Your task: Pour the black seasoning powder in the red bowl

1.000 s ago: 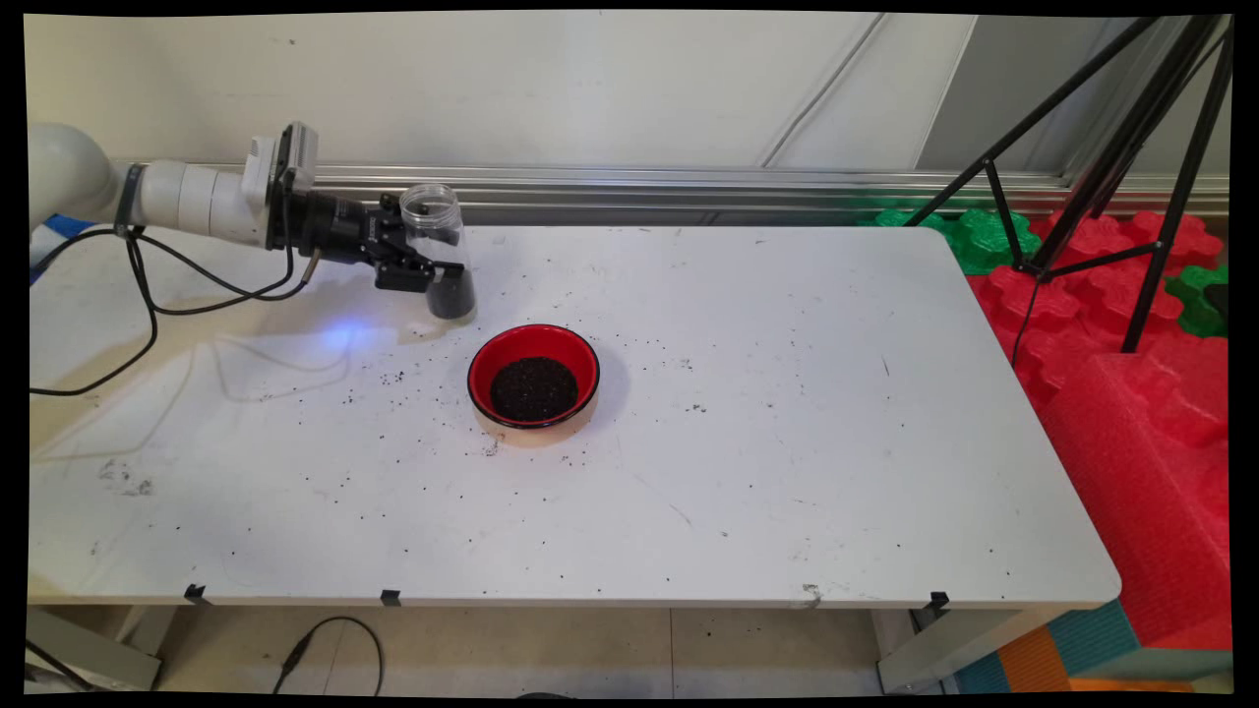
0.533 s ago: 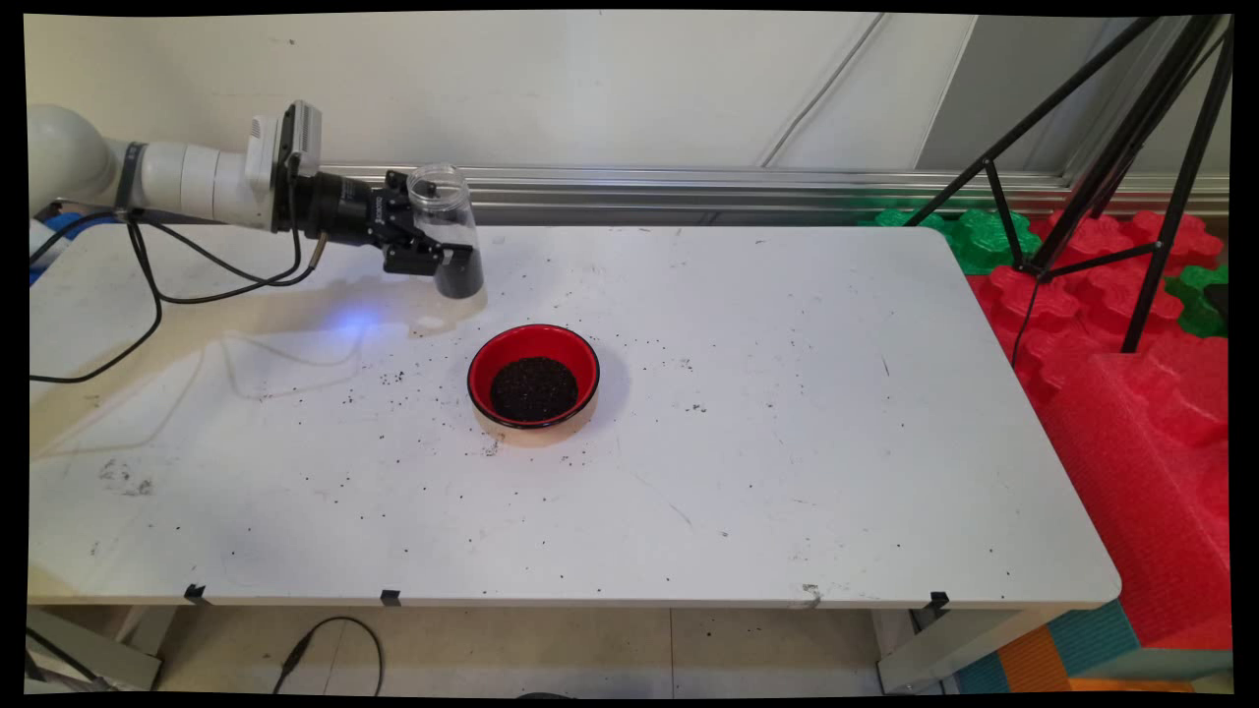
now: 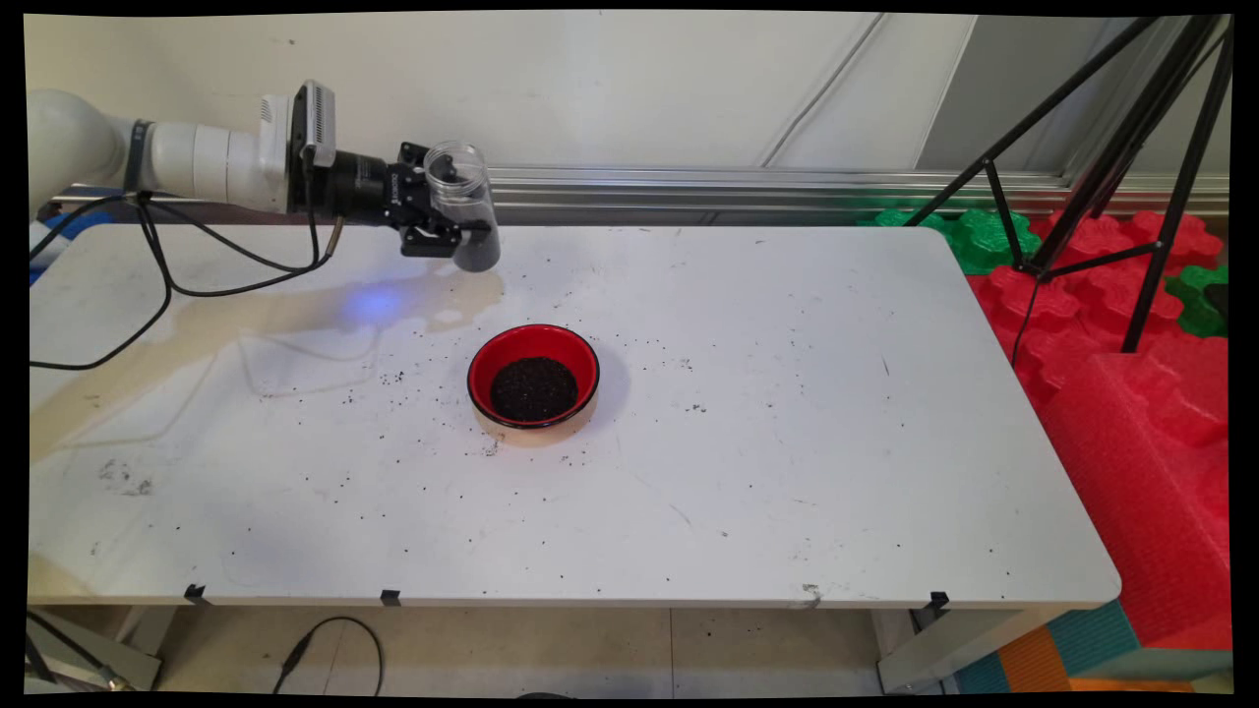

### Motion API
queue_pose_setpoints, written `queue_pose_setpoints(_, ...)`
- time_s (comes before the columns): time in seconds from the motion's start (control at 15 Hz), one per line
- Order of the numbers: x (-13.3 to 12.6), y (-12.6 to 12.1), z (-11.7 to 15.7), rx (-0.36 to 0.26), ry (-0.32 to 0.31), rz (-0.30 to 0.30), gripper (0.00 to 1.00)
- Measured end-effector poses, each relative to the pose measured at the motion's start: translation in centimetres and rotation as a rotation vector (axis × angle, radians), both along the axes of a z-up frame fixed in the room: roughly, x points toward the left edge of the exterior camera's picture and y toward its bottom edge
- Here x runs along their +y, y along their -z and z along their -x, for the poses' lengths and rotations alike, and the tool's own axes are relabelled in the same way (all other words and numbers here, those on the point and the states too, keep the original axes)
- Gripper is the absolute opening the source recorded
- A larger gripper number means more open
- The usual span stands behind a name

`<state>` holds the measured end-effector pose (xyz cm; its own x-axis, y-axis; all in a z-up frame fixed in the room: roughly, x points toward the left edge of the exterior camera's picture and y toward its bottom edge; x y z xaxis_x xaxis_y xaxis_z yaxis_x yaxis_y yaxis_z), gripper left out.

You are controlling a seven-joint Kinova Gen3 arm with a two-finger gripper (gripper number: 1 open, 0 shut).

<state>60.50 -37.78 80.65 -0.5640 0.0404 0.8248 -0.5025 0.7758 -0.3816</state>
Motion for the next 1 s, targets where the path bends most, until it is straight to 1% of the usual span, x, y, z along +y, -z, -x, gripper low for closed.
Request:
queue_pose_setpoints(0.33, 0.0, -1.2, 2.0, -0.051, 0.039, 0.094, 0.0)
queue_pose_setpoints(0.6, -0.1, -1.7, 3.3, -0.1, 0.063, 0.158, 0.0)
queue_pose_setpoints(0.8, -0.1, -1.9, 4.1, -0.147, 0.088, 0.204, 0.0)
queue_pose_setpoints(1.0, 0.0, -1.8, 4.7, -0.204, 0.127, 0.258, 0.0)
